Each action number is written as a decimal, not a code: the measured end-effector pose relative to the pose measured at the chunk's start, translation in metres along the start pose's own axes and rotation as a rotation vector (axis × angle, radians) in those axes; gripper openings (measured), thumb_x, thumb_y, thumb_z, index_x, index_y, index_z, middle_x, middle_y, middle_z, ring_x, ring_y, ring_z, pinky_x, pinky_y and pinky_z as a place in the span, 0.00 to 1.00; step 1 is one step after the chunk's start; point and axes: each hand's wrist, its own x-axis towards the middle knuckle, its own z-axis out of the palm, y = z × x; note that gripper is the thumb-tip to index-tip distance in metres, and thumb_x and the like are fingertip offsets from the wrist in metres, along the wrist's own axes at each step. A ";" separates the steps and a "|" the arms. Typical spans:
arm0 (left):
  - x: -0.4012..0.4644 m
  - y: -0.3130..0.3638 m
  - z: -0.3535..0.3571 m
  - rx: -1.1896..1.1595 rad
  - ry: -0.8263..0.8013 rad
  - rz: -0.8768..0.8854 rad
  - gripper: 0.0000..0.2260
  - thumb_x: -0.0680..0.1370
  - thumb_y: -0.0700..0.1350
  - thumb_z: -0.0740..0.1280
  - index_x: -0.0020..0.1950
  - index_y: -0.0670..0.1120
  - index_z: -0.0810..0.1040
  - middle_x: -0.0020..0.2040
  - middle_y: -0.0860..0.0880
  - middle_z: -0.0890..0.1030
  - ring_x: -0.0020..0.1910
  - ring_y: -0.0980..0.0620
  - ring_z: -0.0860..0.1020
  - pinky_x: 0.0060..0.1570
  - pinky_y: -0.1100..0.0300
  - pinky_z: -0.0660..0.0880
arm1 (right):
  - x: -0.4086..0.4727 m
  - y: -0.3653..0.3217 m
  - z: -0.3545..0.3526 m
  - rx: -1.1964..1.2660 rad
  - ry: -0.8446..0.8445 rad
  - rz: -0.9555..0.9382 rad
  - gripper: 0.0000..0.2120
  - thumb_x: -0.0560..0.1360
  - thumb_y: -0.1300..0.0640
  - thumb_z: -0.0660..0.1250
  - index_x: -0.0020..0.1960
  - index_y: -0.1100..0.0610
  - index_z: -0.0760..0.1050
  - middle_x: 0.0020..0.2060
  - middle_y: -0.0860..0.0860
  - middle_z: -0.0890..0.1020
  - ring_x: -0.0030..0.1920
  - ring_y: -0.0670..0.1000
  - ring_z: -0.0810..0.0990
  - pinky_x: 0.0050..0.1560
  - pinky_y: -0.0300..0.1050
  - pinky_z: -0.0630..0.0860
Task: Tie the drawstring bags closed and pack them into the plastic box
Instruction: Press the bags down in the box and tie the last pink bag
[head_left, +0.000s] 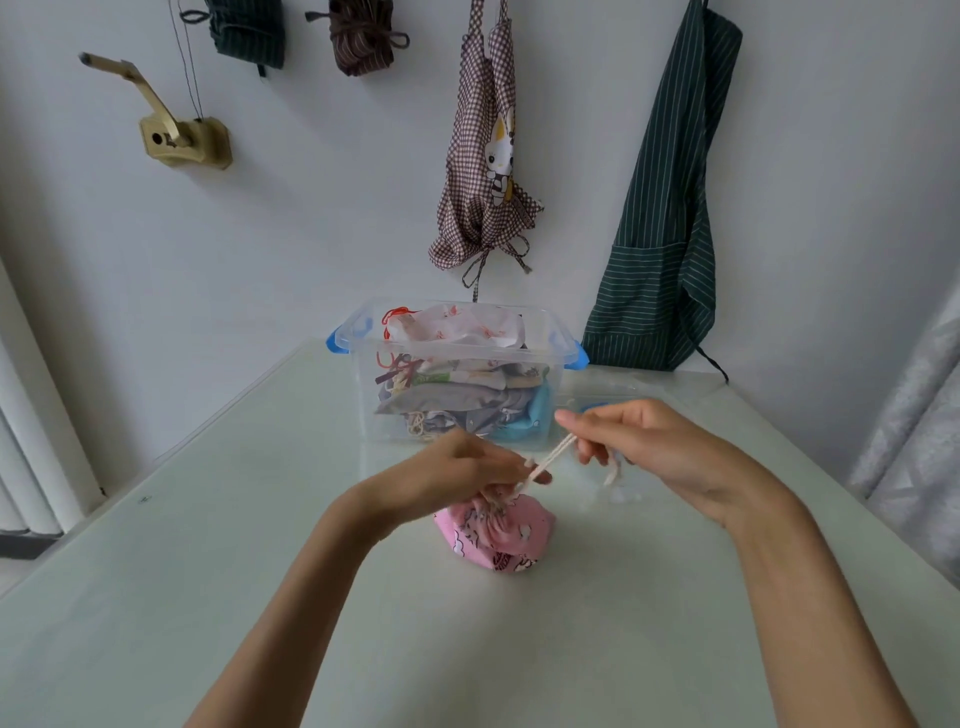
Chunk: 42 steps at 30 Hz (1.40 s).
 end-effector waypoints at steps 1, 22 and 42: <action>0.000 0.004 0.003 0.004 -0.051 -0.018 0.14 0.80 0.45 0.60 0.46 0.49 0.86 0.33 0.52 0.73 0.32 0.58 0.69 0.36 0.71 0.66 | 0.001 0.000 0.001 -0.002 0.027 -0.003 0.19 0.71 0.40 0.65 0.31 0.54 0.74 0.29 0.41 0.75 0.36 0.45 0.70 0.47 0.38 0.67; -0.003 -0.006 -0.009 -0.161 -0.073 -0.076 0.15 0.79 0.48 0.62 0.48 0.38 0.83 0.39 0.53 0.83 0.40 0.58 0.79 0.43 0.67 0.77 | 0.004 0.024 0.000 -0.142 -0.204 -0.049 0.04 0.73 0.53 0.71 0.45 0.52 0.83 0.37 0.45 0.84 0.38 0.40 0.78 0.42 0.30 0.73; 0.001 -0.011 -0.004 -0.494 0.189 -0.001 0.11 0.67 0.29 0.72 0.32 0.45 0.84 0.35 0.47 0.84 0.36 0.55 0.82 0.40 0.67 0.79 | -0.002 -0.004 0.011 -0.235 -0.048 -0.181 0.07 0.74 0.50 0.68 0.51 0.44 0.80 0.44 0.45 0.82 0.41 0.48 0.81 0.43 0.37 0.74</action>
